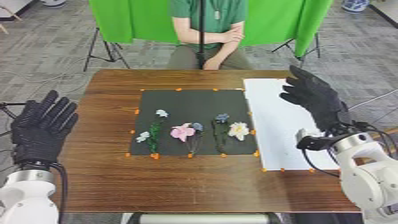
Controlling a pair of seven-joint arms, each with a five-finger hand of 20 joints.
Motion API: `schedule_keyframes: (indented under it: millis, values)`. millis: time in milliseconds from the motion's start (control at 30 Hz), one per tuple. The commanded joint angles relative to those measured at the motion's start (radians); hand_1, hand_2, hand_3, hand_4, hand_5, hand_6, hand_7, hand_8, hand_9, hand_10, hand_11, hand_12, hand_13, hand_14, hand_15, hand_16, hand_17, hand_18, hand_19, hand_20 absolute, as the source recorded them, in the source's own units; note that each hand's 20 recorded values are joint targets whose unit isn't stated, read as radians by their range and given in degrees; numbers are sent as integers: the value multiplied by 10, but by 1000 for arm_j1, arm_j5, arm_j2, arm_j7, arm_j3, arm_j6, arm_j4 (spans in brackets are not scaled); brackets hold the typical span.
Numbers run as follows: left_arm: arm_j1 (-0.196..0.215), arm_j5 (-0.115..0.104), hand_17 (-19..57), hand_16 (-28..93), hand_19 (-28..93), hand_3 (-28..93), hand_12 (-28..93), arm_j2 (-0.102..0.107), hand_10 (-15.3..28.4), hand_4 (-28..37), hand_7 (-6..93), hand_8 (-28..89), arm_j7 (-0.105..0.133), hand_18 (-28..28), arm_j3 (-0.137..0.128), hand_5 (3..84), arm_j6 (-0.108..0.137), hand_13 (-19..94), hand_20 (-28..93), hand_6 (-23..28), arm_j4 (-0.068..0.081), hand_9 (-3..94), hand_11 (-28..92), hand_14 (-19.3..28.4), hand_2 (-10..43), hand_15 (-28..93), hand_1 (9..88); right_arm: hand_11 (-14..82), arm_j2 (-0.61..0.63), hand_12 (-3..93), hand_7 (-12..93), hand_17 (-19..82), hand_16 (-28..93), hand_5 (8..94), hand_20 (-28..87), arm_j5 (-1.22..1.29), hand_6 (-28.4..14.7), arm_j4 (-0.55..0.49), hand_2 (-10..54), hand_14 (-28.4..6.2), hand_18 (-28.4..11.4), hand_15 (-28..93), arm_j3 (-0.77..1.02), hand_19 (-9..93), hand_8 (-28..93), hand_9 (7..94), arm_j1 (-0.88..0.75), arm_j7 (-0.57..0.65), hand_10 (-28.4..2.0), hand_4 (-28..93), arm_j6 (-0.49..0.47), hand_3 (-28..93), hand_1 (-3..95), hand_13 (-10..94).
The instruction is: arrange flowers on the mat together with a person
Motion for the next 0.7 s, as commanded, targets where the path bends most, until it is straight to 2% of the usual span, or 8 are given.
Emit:
schedule_keyframes:
  millis: [33,267,433,500,567,600,633,700]
  values:
    - [9,-13,-64,-74,319,706,79,-8,136,-283,125,-109,1,132,7,397,-15,255,114,70,9,362,193,128,141,289,270,10,8,160,46,124,230,287,131,-5,-45,-2,-5,-158,-158,36,1,262,-52,292,1,-2,-172,-232,9,681,132,252]
    - [-4,-23,-62,-76,316,707,90,-5,156,-283,124,-107,-3,131,10,398,-22,260,113,71,15,403,217,129,140,285,271,15,18,162,58,151,246,306,152,20,-47,5,-3,-158,-162,67,-26,307,-55,306,7,-53,-176,-229,54,682,137,289]
    - [-8,-32,-46,-79,293,704,111,-2,183,-283,123,-107,-10,116,8,412,-33,269,103,78,17,477,266,130,140,280,273,43,22,189,77,159,259,337,287,19,-55,-1,-5,-145,-191,335,-42,526,-66,380,9,-66,-185,-230,99,690,145,370]
    - [-10,-33,-45,-76,293,701,125,-1,196,-283,123,-107,-10,116,8,421,-37,275,104,82,20,513,305,140,141,285,274,128,22,230,92,156,265,352,308,25,-55,-2,-3,-146,-192,437,-49,544,-68,442,12,-65,-183,-231,108,691,147,389]
    - [-12,-35,-40,-71,306,698,142,-2,200,-283,120,-105,-9,120,9,433,-43,289,111,87,21,546,356,155,142,304,275,280,23,295,151,156,270,397,297,23,-52,-8,5,-142,-186,506,-58,525,-76,490,13,-64,-174,-234,137,700,153,405]
    - [-11,-38,-35,-67,333,697,152,-5,202,-283,122,-104,-13,128,6,440,-47,305,124,90,21,557,385,164,143,327,276,347,21,315,230,156,270,432,278,18,-44,-10,18,-141,-183,526,-55,514,-102,506,14,-54,-168,-239,134,709,163,418]
    - [-15,-31,-29,-65,370,694,159,-5,204,-283,148,-99,-20,140,7,482,-55,327,142,102,25,565,411,172,145,364,277,377,17,318,320,158,270,472,262,12,-36,-12,33,-138,-181,531,-48,501,-128,522,8,-52,-161,-244,125,715,172,428]
    - [-23,-40,-26,-67,410,692,156,-3,205,-283,271,-108,-13,153,13,540,-40,350,163,109,24,564,417,180,148,409,279,393,16,315,467,167,255,524,220,24,-23,-15,62,-132,-172,505,-48,447,-155,548,-3,-67,-155,-245,133,719,180,442]
